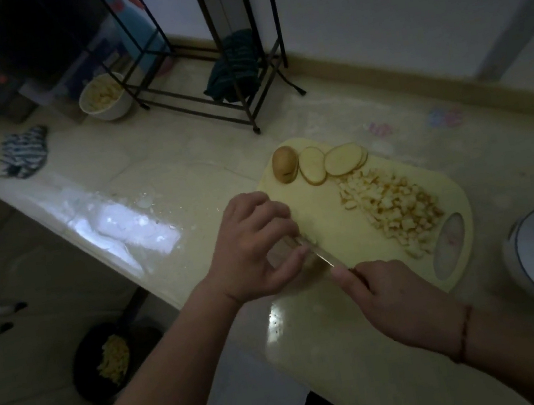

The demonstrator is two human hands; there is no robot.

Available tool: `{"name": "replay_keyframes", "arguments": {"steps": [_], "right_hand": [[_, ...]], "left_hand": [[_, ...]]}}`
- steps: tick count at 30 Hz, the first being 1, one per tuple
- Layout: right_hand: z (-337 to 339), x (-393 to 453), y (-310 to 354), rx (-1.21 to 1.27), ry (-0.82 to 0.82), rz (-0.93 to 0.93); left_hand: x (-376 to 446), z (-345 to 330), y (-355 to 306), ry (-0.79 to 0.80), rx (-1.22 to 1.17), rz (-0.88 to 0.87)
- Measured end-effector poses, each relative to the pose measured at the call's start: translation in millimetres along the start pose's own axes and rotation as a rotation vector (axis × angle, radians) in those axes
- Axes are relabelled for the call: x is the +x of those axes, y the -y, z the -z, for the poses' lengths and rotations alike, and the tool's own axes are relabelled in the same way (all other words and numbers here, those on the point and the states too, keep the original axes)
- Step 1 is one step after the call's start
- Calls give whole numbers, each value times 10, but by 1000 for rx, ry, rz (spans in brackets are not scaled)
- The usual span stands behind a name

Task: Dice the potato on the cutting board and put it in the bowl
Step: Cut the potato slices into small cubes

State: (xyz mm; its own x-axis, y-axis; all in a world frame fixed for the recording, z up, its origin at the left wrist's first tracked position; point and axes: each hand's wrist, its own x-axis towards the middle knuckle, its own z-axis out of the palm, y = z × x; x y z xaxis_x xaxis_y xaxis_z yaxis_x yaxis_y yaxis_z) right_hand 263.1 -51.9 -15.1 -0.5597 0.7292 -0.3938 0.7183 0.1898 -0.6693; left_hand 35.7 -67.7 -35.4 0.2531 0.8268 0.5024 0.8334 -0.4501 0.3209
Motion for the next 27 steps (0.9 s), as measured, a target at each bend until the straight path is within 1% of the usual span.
{"name": "replay_keyframes", "arguments": {"steps": [2,6,10,12,17,21,22,23,24,25,27], "right_hand": [[-15,1,-3,-10,-14,10],[-26,7,-1,-9,-27,7],[-13,-1,20,-1,-26,6],[-9,-2,33,-5,-26,15],[-5,-42,60,-8,-8,15],[-26,-85,91,-14,12,34],[-31,-89,97,-13,11,32],[-33,-90,101,-15,9,30],[-31,-93,109,-14,7,28],[-25,-94,121,-4,8,26],[4,-95,144,41,24,10]], "left_hand": [[96,22,10,143,1,17],[197,36,16,345,47,116],[281,36,-4,505,150,129],[316,35,-8,547,168,120],[334,64,-16,583,196,104],[359,92,-51,688,277,120],[352,99,-45,692,266,113],[341,115,-30,652,226,103],[335,154,-18,560,161,88],[337,197,4,423,90,71],[346,294,100,70,-28,86]]}}
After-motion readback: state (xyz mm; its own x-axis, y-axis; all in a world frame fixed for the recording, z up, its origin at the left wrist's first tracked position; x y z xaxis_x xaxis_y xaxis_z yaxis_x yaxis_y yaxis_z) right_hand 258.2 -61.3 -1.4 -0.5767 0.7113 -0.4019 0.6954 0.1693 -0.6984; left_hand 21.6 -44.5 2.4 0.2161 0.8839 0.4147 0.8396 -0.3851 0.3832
